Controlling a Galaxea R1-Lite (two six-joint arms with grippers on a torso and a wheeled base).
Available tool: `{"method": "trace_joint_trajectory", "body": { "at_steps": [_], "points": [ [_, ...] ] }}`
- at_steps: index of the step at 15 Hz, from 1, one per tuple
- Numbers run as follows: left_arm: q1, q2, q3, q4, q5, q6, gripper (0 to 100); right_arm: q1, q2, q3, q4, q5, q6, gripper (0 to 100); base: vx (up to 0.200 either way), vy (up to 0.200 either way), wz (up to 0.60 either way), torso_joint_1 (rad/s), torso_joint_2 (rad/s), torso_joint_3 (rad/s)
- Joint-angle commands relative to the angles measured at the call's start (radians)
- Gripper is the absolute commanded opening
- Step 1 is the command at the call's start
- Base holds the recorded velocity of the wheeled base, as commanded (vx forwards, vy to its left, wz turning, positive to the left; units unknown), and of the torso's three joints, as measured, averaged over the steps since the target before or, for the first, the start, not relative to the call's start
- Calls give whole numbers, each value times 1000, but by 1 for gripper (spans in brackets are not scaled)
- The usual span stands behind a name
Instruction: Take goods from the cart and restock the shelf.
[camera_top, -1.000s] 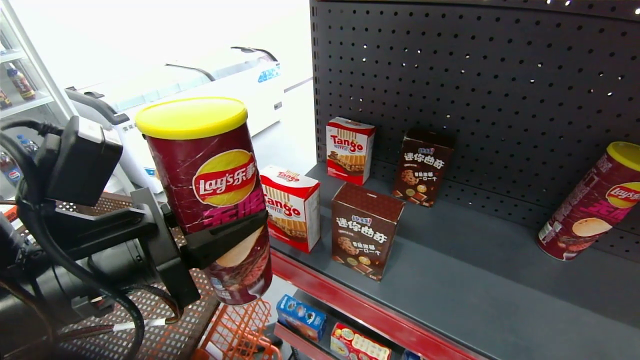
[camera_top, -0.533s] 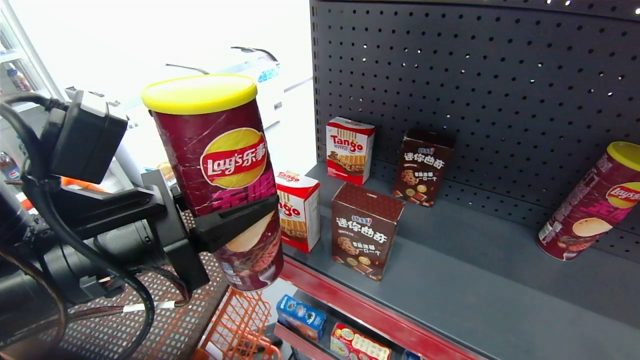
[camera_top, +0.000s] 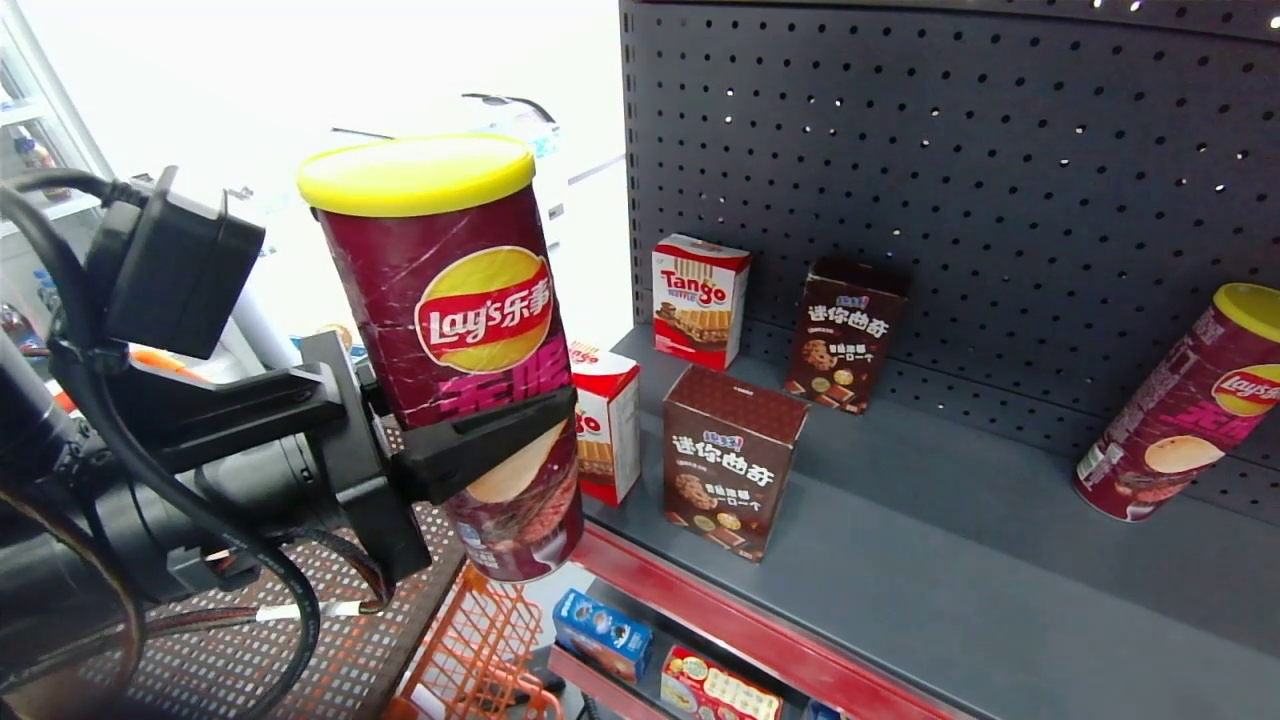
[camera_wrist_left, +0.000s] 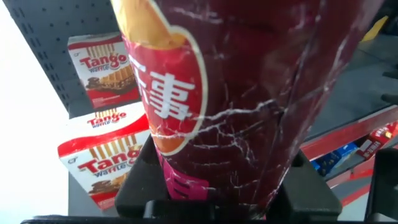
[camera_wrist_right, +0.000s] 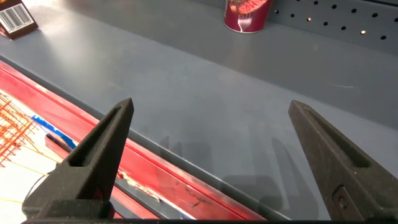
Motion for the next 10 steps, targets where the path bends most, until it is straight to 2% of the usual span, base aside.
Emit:
{"method": "trace_joint_trajectory", "body": {
  "at_steps": [1,3,10],
  "points": [
    [-5,3,-16,1,-1,0,0,1,1,0,0,0,0,100,0,0,0,0,0,0],
    [-3,3,-17,3,-26,0,0,1,1,0,0,0,-1,100,0,0,0,0,0,0],
    [-9,5,-8,3,-52,0,0,1,1,0,0,0,-1,100,0,0,0,0,0,0]
  ]
}}
